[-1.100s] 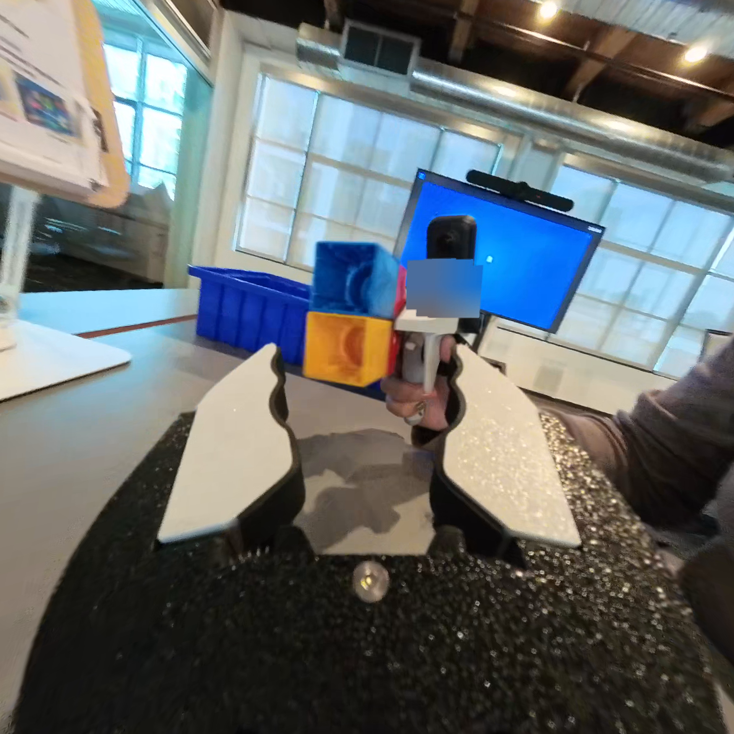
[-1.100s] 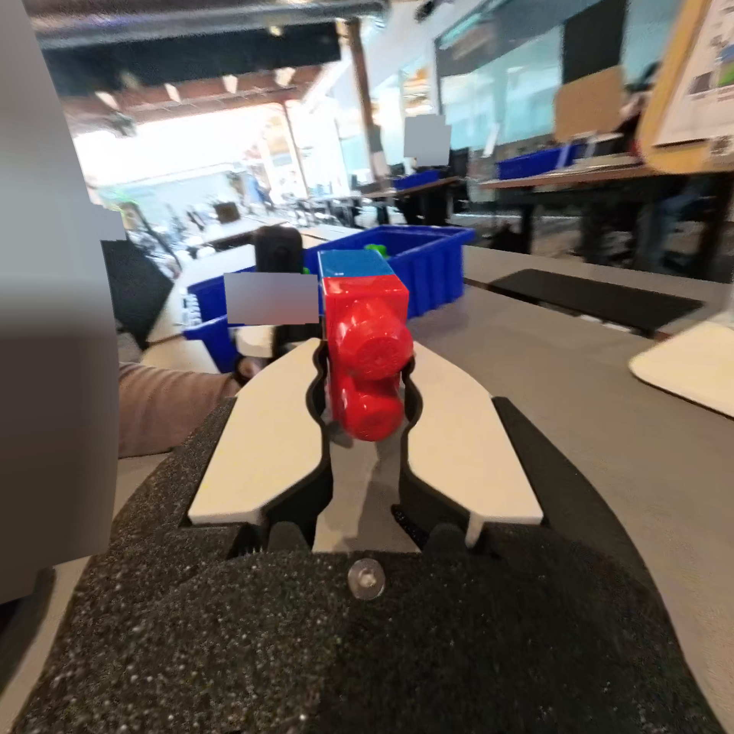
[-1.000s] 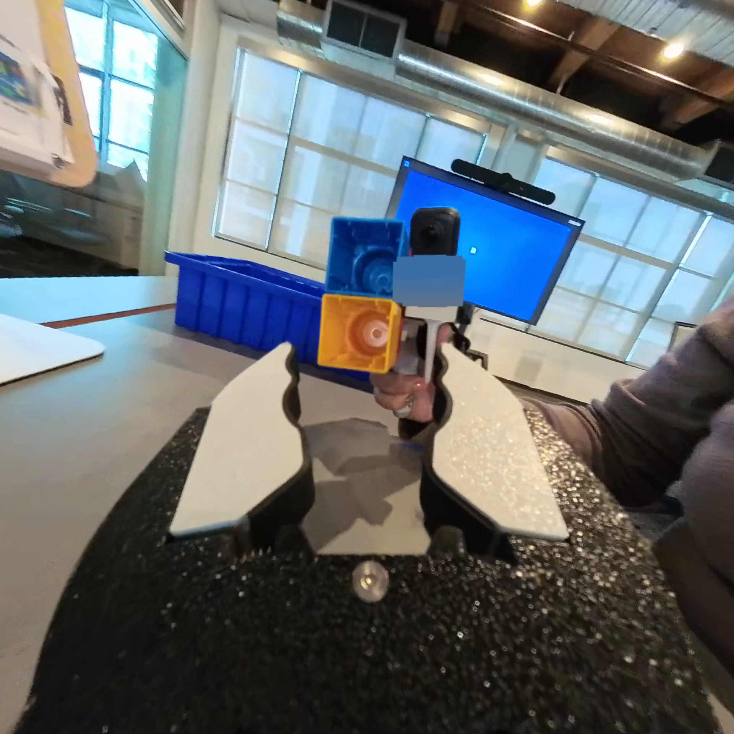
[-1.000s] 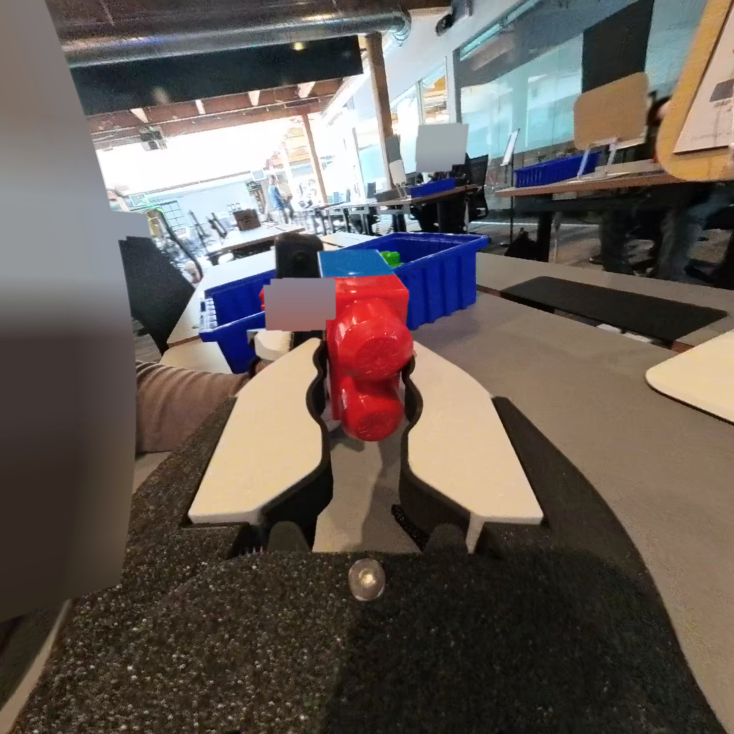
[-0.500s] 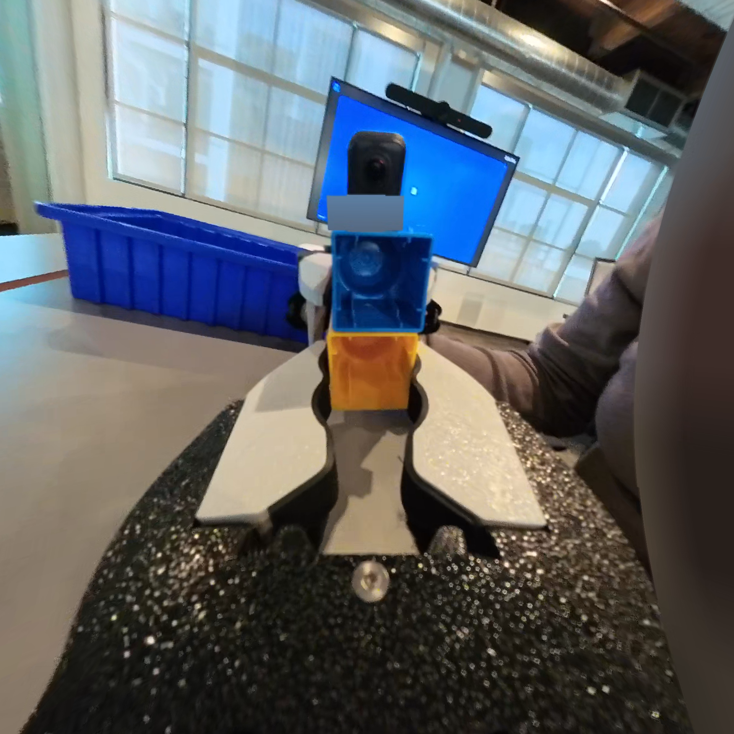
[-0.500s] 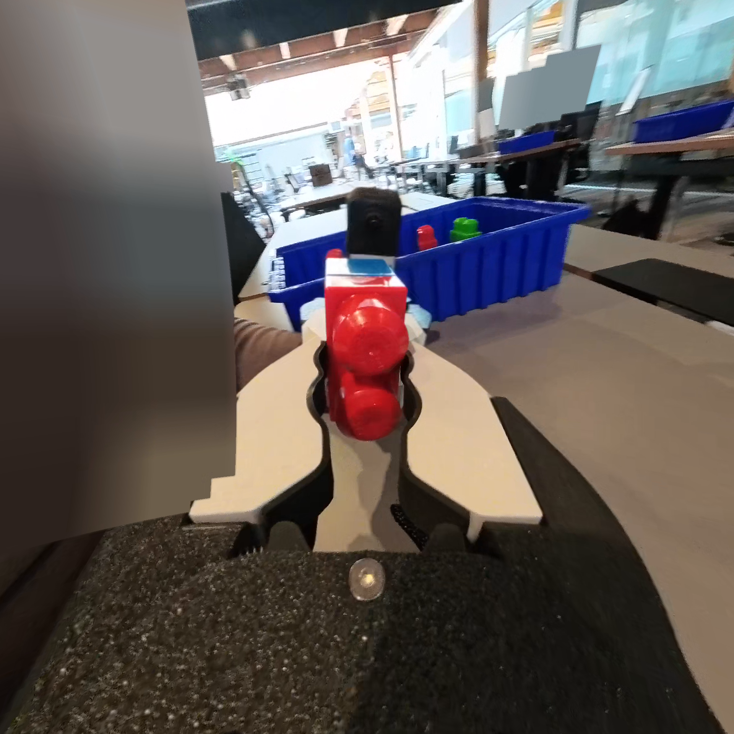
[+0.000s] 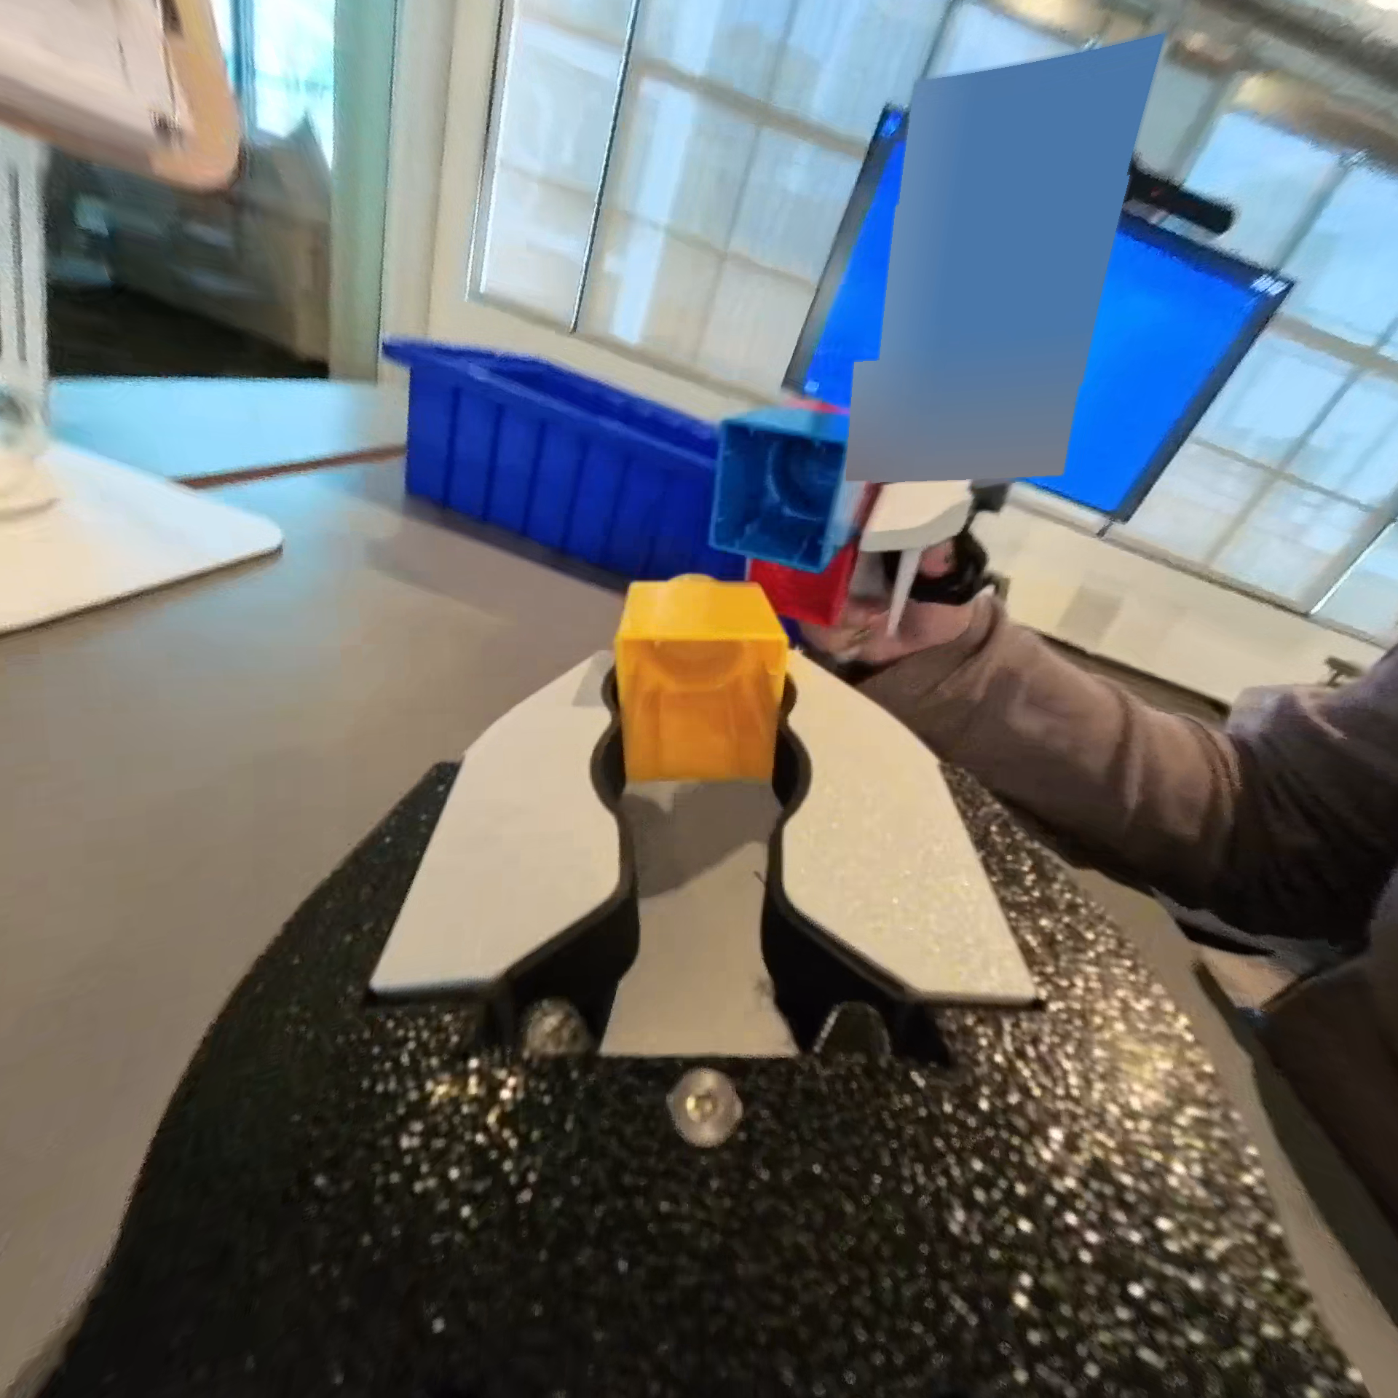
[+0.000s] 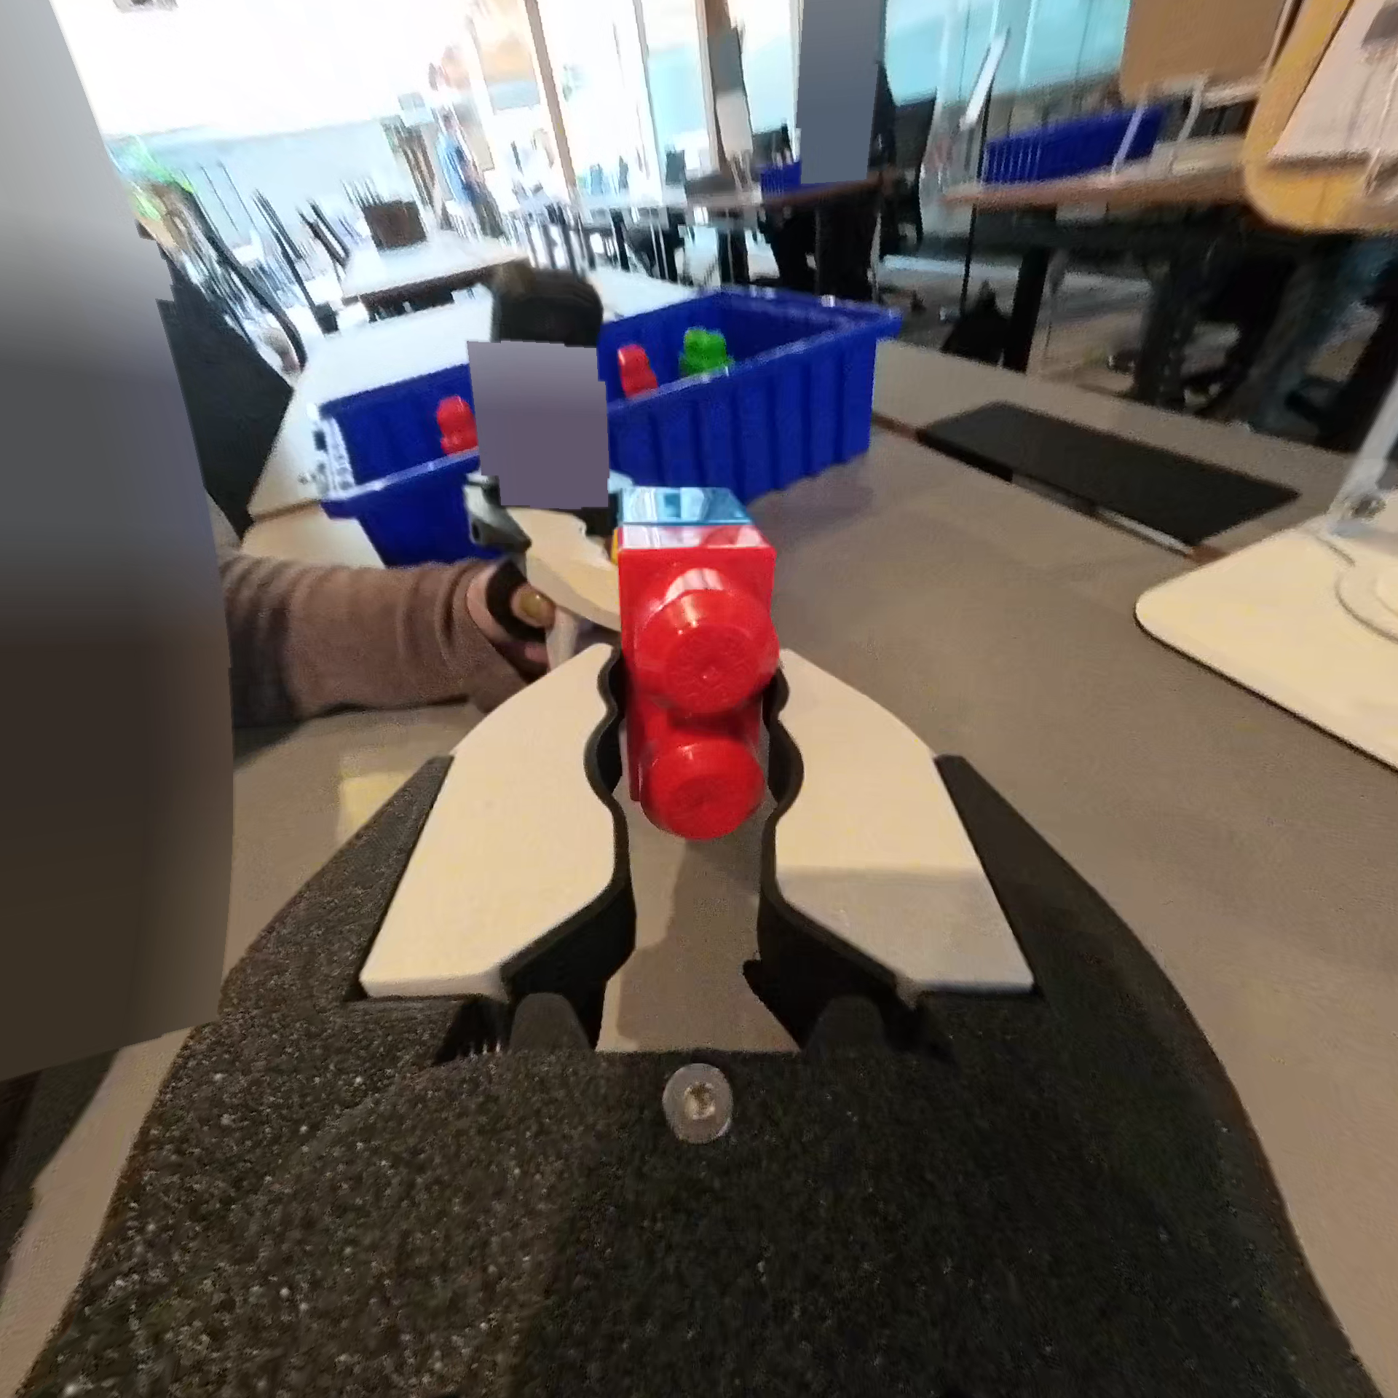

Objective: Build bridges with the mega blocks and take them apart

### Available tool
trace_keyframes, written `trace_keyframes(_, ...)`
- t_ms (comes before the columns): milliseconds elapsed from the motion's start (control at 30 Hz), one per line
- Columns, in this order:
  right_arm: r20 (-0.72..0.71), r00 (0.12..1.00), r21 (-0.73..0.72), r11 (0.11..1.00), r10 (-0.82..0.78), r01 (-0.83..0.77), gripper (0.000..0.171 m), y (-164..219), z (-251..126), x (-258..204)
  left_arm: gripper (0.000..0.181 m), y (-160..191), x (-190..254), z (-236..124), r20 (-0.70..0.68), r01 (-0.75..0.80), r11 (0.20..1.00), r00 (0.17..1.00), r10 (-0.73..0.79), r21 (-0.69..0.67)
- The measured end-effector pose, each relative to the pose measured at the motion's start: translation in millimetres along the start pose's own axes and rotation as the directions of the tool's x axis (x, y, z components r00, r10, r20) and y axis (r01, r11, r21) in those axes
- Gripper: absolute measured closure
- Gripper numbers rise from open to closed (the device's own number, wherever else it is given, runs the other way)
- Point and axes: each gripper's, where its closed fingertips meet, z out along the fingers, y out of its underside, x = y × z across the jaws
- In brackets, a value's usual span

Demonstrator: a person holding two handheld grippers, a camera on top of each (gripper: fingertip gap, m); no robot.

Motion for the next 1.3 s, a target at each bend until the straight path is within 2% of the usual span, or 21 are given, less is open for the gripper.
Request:
trace_keyframes(133,-0.035,0.999,-0.132,0.991,-0.011,0.006,0.137,17.0,2.2,4.0,0.146,27.1,-16.6,6.8,0.085,0.017,0.973,0.996,0.003,-0.229)
trace_keyframes(233,-0.03,0.999,-0.195,0.981,-0.021,0.015,0.137,26.4,2.6,3.4,0.144,21.2,-15.2,9.2,0.065,0.02,0.977,0.998,-0.006,-0.21)
trace_keyframes(333,0.021,1.0,-0.182,0.983,0.005,-0.001,0.137,25.0,1.7,-2.7,0.112,13.3,-11.3,8.0,0.044,-0.016,0.984,0.999,0.025,-0.175)
trace_keyframes(400,0.016,1.0,-0.184,0.983,0.006,-0.003,0.137,25.6,1.3,-1.3,0.093,8.6,6.3,7.5,-0.064,-0.043,0.989,0.997,0.034,-0.145)
trace_keyframes(433,0.026,1.0,-0.196,0.981,0.003,0.002,0.137,27.8,2.1,-2.5,0.092,5.4,16.0,8.1,-0.116,-0.048,0.991,0.993,0.034,-0.122)
trace_keyframes(533,0.123,0.992,-0.194,0.981,0.014,0.01,0.137,28.3,8.4,-18.4,0.097,9.4,32.8,13.0,-0.182,-0.111,0.985,0.98,0.086,-0.134)
trace_keyframes(600,0.146,0.989,-0.219,0.975,0.004,0.029,0.137,32.0,13.5,-24.4,0.107,13.8,41.5,16.1,-0.212,-0.153,0.978,0.97,0.121,-0.142)
trace_keyframes(633,0.159,0.987,-0.24,0.97,-0.003,0.041,0.137,35.4,15.2,-27.2,0.119,13.8,45.3,16.5,-0.223,-0.172,0.976,0.965,0.14,-0.132)
trace_keyframes(667,0.179,0.984,-0.244,0.969,-0.004,0.048,0.137,36.2,15.8,-31.0,0.138,11.8,47.5,15.6,-0.224,-0.197,0.974,0.96,0.169,-0.11)
trace_keyframes(700,0.203,0.979,-0.23,0.972,0.001,0.047,0.137,34.0,15.5,-34.8,0.144,8.9,50.6,13.9,-0.234,-0.212,0.973,0.954,0.186,-0.089)
trace_keyframes(867,0.395,0.916,-0.148,0.989,0.065,-0.007,0.137,16.3,-3.8,-59.8,0.145,0.8,75.5,-2.7,-0.446,-0.125,0.989,0.892,0.078,-0.077)
trace_keyframes(933,0.299,0.954,-0.066,0.998,0.022,-0.003,0.137,-0.9,-15.5,-45.5,0.146,-14.9,65.2,-10.1,-0.419,-0.063,0.998,0.906,0.061,0.009)
trace_keyframes(967,0.174,0.984,-0.029,0.999,-0.026,0.031,0.137,-12.2,-23.9,-31.9,0.145,-22.2,55.0,-12.8,-0.367,-0.056,0.997,0.927,0.073,0.057)
trace_keyframes(1000,-0.018,0.997,-0.001,0.997,-0.075,0.075,0.137,-25.6,-37.3,-12.3,0.145,-29.5,42.9,-15.6,-0.292,-0.068,0.991,0.951,0.098,0.111)
trace_keyframes(1033,-0.234,0.964,-0.012,0.992,-0.127,0.128,0.137,-36.3,-58.3,7.2,0.145,-36.7,32.3,-19.6,-0.216,-0.09,0.981,0.968,0.126,0.17)
trace_keyframes(1067,-0.461,0.869,-0.073,0.984,-0.18,0.165,0.137,-41.7,-87.5,27.8,0.145,-42.9,23.9,-24.3,-0.15,-0.109,0.969,0.978,0.144,0.22)
trace_keyframes(1100,-0.653,0.723,-0.168,0.974,-0.228,0.155,0.137,-41.3,-122.7,45.6,0.145,-47.3,18.0,-28.4,-0.1,-0.124,0.959,0.983,0.154,0.255)
trace_keyframes(1133,-0.778,0.574,-0.255,0.963,-0.255,0.083,0.137,-34.9,-158.0,58.6,0.145,-49.8,14.1,-31.5,-0.06,-0.142,0.95,0.984,0.165,0.277)
trace_keyframes(1167,-0.844,0.474,-0.309,0.95,-0.253,-0.044,0.137,-21.4,-187.7,67.2,0.145,-50.7,11.6,-33.1,-0.023,-0.167,0.943,0.983,0.181,0.288)
trace_keyframes(1200,-0.878,0.415,-0.335,0.925,-0.238,-0.178,0.136,-5.1,-210.7,73.5,0.145,-50.2,10.8,-33.5,0.002,-0.192,0.938,0.98,0.2,0.29)
trace_keyframes(1300,-0.911,0.335,-0.374,0.824,-0.241,-0.425,0.136,35.6,-253.8,88.7,0.145,-46.4,16.4,-28.2,0.007,-0.234,0.934,0.97,0.241,0.271)
